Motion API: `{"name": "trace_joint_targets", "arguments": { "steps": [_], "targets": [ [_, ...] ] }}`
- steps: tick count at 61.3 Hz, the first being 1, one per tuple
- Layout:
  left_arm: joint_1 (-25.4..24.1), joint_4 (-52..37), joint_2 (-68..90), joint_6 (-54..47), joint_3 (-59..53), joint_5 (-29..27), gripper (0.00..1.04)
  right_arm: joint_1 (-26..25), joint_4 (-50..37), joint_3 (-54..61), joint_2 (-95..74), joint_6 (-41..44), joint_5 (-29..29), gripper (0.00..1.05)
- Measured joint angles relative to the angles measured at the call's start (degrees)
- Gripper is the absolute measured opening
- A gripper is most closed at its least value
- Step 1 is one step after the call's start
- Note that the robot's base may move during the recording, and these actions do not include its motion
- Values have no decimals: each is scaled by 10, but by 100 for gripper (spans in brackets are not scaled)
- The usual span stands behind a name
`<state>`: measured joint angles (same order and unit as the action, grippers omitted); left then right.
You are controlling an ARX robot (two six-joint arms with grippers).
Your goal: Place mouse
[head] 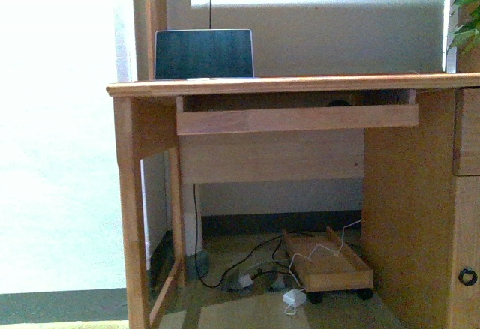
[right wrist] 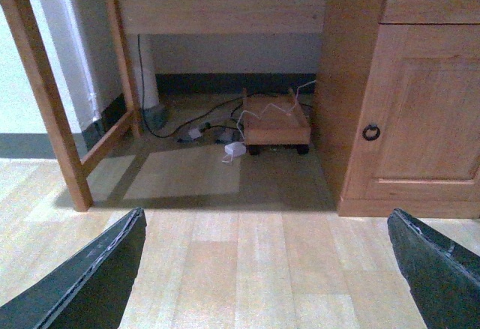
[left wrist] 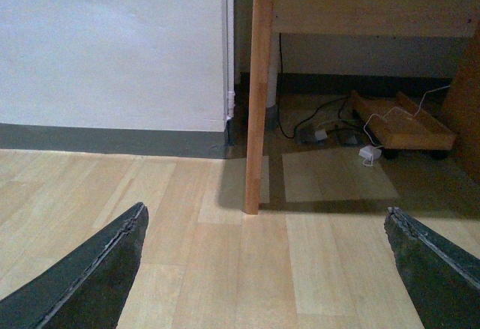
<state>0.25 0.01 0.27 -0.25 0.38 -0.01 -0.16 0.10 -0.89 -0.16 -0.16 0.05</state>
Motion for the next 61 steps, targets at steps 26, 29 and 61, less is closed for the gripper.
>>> {"name": "trace_joint_targets", "arguments": {
  "steps": [26,29,61],
  "targets": [
    [0,0,0,0,0,0,97,0,0,0,0,0,0,97],
    [0,0,0,0,0,0,97,0,0,0,0,0,0,97],
    [0,0,0,0,0,0,97,0,0,0,0,0,0,97]
  ]
}}
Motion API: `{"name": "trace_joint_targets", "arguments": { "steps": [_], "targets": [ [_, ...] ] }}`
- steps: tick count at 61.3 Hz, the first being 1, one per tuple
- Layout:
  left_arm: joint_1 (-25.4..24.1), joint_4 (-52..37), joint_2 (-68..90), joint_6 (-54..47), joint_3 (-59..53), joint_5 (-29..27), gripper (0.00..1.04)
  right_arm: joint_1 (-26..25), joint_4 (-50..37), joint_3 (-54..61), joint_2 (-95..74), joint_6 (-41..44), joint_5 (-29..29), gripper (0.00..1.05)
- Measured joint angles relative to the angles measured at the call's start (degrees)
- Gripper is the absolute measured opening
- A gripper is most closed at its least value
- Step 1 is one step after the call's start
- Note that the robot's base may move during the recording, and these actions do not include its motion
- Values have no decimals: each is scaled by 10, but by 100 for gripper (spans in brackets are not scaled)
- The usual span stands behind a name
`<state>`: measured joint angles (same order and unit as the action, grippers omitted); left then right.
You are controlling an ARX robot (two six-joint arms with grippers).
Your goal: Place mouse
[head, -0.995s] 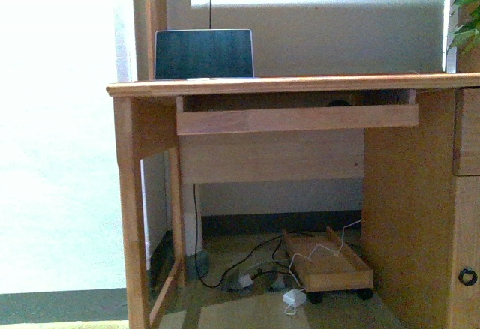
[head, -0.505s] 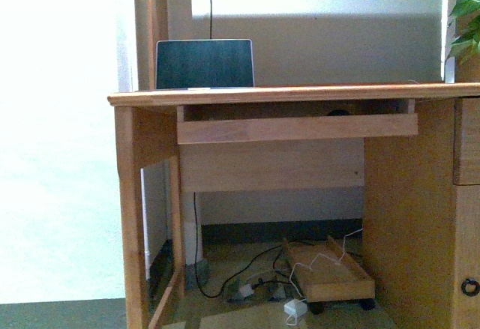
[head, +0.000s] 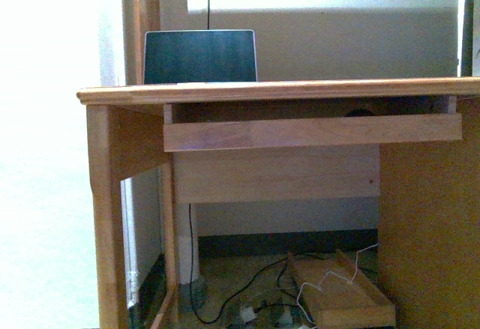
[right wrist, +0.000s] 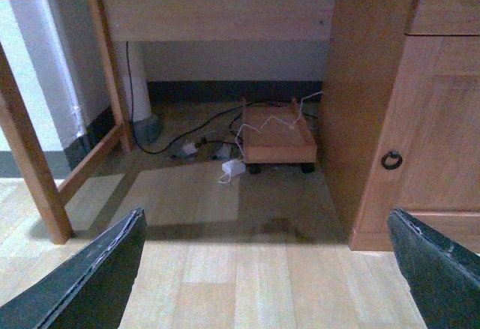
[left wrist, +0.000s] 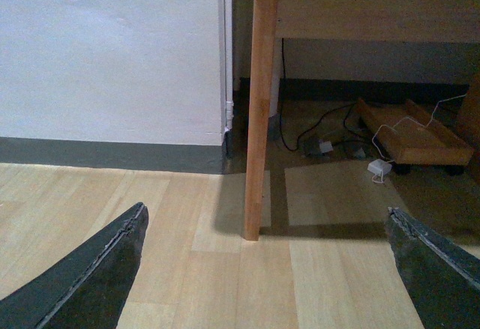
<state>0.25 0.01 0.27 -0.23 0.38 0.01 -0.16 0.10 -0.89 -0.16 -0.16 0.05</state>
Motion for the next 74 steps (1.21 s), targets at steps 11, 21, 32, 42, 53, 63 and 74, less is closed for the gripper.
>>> {"name": "trace_joint_targets", "arguments": {
  "steps": [11,21,32,42,53,63,74],
  "targets": [
    [0,0,0,0,0,0,97,0,0,0,0,0,0,97],
    [0,0,0,0,0,0,97,0,0,0,0,0,0,97],
    [0,0,0,0,0,0,97,0,0,0,0,0,0,97],
    [0,0,-1,0,0,0,97,0,0,0,0,0,0,97],
    [0,0,-1,0,0,0,97,0,0,0,0,0,0,97],
    [0,0,-1,0,0,0,97,0,0,0,0,0,0,97],
    [0,0,-1,0,0,0,97,0,0,0,0,0,0,97]
  ]
}}
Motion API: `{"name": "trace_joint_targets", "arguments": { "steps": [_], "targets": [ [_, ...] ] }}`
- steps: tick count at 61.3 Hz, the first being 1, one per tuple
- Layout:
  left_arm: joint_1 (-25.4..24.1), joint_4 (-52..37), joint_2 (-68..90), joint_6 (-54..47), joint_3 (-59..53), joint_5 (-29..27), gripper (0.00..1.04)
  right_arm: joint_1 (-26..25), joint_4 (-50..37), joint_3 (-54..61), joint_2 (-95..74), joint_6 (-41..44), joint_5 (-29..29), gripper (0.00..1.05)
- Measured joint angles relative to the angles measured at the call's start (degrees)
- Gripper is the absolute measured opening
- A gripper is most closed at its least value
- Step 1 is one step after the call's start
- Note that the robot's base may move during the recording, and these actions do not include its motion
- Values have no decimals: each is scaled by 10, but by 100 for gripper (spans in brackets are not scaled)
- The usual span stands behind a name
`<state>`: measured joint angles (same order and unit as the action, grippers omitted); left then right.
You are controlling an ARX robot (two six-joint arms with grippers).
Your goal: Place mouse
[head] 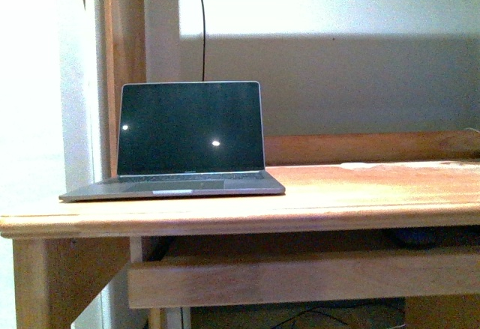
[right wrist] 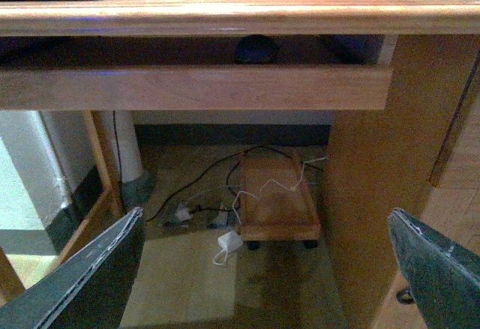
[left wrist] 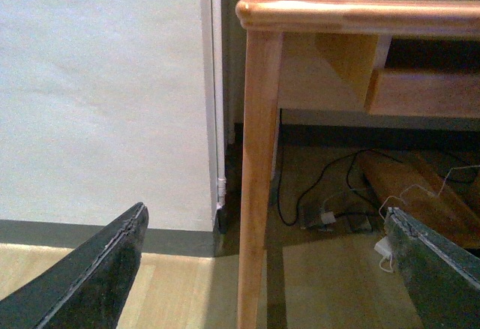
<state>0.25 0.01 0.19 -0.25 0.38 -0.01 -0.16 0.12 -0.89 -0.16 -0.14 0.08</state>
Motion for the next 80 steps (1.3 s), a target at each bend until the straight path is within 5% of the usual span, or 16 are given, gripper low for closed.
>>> {"name": "trace_joint_targets", "arguments": {
  "steps": [10,15,19,36,46,65,80],
  "targets": [
    [-2,2,2,2,0,9,97,0,0,0,0,0,0,97],
    [-24,52,60,29,27,150,97,0,0,0,0,0,0,97],
    [-14,21,135,6,30,206,97,0,0,0,0,0,0,97],
    [-10,-439,650,-358,107,163,97,0,0,0,0,0,0,97],
    [19,-634,923,-617,204,208,97,0,0,0,0,0,0,97],
    [53,-681,1140,-878,357,277,97,0,0,0,0,0,0,97],
    [57,-641,1197,-935,450,299,97,0,0,0,0,0,0,97]
  ]
}}
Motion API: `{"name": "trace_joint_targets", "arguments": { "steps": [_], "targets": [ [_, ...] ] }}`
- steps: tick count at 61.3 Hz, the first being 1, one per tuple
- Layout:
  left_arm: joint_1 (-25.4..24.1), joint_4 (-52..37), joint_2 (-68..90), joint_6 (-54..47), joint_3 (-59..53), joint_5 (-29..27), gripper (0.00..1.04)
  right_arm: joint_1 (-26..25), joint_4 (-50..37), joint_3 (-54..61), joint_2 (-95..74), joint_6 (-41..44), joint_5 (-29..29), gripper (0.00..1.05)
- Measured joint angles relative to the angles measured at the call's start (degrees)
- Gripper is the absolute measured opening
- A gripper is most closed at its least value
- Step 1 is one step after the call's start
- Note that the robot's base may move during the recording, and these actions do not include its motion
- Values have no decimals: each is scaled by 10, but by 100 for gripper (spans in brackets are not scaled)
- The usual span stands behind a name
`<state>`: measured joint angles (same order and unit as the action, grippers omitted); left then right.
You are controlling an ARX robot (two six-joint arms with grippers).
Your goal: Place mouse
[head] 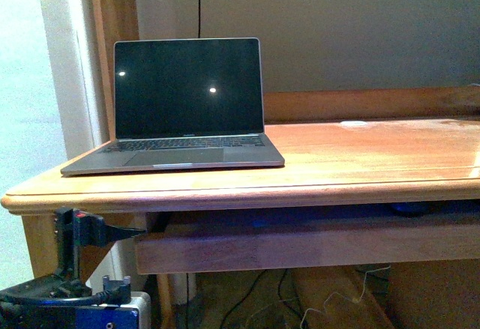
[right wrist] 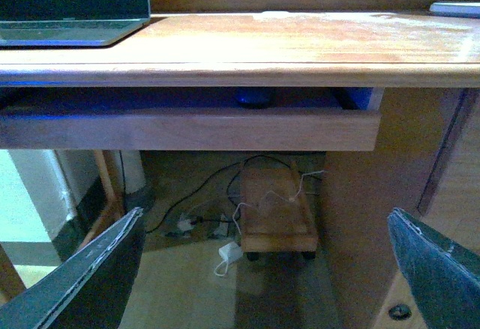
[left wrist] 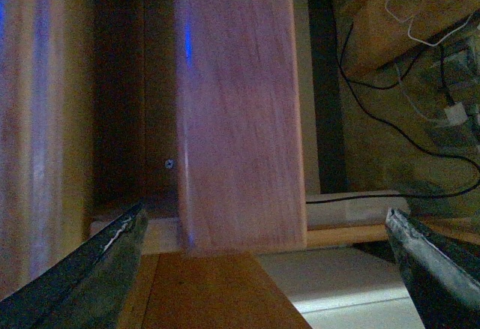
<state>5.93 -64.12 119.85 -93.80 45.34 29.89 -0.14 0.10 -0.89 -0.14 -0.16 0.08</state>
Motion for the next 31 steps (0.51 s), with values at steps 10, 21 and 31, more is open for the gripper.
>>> {"name": "trace_joint_targets", "arguments": {
  "steps": [10,21,31],
  "targets": [
    [6,-5,48,-8,55,8,97,0,0,0,0,0,0,97],
    [9,-16,88,-31,93,40,97,0,0,0,0,0,0,97],
    [12,10,95,-40,103,39,97,0,0,0,0,0,0,97]
  ]
}}
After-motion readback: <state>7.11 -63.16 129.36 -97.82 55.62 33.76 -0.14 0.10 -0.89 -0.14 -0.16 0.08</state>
